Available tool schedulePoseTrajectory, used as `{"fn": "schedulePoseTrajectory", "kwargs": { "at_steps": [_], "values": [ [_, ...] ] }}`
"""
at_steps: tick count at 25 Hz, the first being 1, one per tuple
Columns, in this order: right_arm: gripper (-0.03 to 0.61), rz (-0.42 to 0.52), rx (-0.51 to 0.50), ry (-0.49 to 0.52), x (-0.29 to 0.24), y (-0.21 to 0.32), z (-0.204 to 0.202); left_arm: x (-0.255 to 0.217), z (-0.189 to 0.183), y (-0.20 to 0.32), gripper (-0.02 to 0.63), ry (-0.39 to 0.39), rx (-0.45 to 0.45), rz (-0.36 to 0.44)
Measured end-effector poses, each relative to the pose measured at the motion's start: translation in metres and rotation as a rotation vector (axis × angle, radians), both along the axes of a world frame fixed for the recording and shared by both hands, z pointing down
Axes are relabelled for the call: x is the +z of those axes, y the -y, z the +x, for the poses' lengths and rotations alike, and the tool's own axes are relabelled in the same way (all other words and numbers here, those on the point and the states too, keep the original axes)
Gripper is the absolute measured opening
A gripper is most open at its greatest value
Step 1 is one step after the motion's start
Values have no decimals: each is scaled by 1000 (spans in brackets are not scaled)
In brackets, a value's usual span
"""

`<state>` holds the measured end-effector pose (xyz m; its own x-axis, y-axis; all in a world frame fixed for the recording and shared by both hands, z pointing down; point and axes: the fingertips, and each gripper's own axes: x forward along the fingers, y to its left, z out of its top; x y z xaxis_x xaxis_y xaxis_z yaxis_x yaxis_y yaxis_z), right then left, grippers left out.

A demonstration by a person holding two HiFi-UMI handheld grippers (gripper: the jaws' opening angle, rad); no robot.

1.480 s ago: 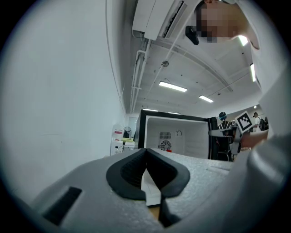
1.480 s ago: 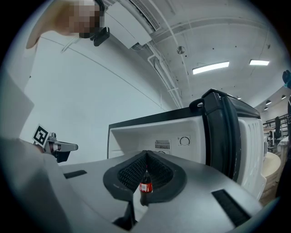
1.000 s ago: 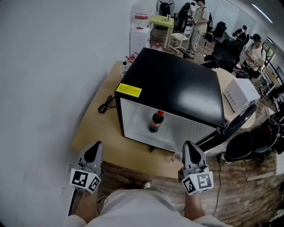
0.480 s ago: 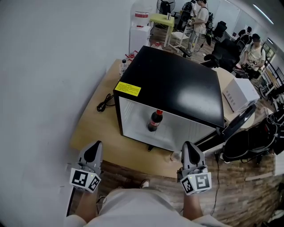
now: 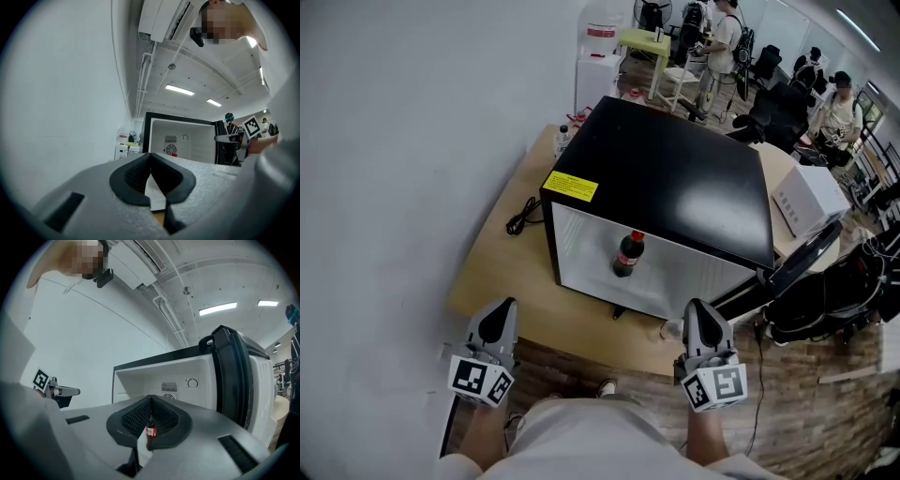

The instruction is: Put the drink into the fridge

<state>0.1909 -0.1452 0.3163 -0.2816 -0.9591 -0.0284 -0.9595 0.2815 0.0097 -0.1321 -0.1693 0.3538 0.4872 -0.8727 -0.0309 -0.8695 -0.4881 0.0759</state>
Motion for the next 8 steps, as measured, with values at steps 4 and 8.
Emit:
{"fn": "schedulePoseTrajectory", "kwargs": {
  "at_steps": [4, 8],
  "values": [
    [-2, 0, -2, 0, 0, -1, 0, 1, 0, -2, 15, 2, -2, -3],
    [-2, -3, 0, -1, 4, -3, 1, 3, 1, -3, 15, 0, -1, -2]
  ]
}}
